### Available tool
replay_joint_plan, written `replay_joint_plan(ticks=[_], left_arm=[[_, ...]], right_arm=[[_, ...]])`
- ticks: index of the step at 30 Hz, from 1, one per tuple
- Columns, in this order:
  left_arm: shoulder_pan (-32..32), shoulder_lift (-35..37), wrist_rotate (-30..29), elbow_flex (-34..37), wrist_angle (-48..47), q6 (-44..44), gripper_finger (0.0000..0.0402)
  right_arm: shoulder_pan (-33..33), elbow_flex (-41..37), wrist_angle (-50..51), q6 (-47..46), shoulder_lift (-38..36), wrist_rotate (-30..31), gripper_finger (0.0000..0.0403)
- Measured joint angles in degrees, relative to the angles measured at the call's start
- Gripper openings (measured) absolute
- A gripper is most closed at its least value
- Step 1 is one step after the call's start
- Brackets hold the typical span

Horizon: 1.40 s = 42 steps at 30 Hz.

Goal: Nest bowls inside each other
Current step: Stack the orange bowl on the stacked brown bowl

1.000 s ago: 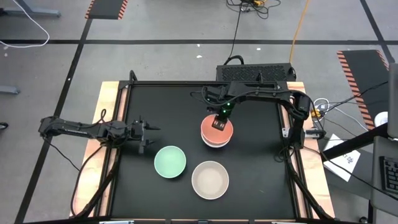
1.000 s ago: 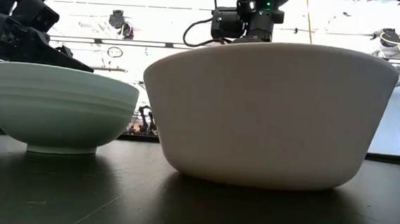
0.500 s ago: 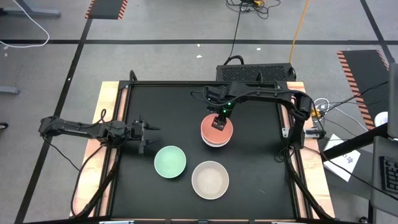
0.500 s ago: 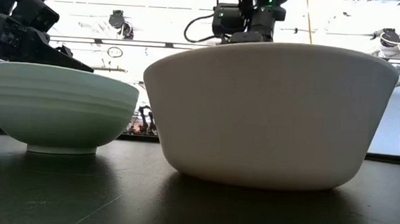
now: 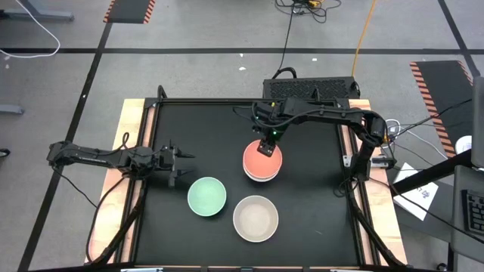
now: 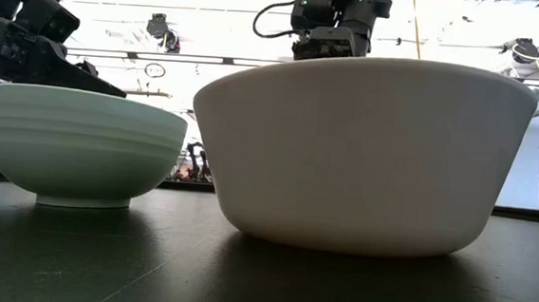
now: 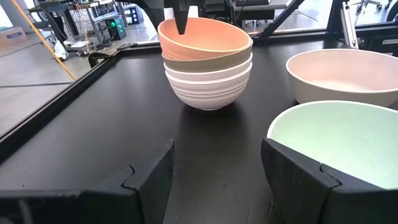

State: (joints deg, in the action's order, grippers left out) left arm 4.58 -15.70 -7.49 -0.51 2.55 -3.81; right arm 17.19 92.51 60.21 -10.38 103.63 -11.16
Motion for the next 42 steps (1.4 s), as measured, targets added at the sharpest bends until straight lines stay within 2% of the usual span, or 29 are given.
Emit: replay_joint_plan(ticks=[5,11,15,21,25,42], left_arm=[[0.0,0.0,0.0,0.0,0.0,0.0,0.0241],[0.0,0.0,0.0,0.0,0.0,0.1,0.0241],[0.0,0.0,0.1,0.0,0.0,0.0,0.0241],[0.0,0.0,0.0,0.0,-0.1,0.0,0.0241],[0.0,0.0,0.1,0.0,-0.1,0.1,0.0241],[0.0,0.0,0.1,-0.1,-0.2,0.9,0.0241]], right_arm=[[0.4,0.0,-1.3,1.6,-1.0,3.7,0.0183],[2.0,0.1,1.0,2.2,-1.7,3.5,0.0170],[2.4,0.1,2.6,2.9,-1.8,3.5,0.0131],[2.2,0.1,2.8,4.0,-1.8,3.3,0.0052],[2.3,0.1,2.9,5.0,-1.8,0.6,0.0008],[1.4,0.1,3.0,4.1,-1.7,0.4,0.0004]])
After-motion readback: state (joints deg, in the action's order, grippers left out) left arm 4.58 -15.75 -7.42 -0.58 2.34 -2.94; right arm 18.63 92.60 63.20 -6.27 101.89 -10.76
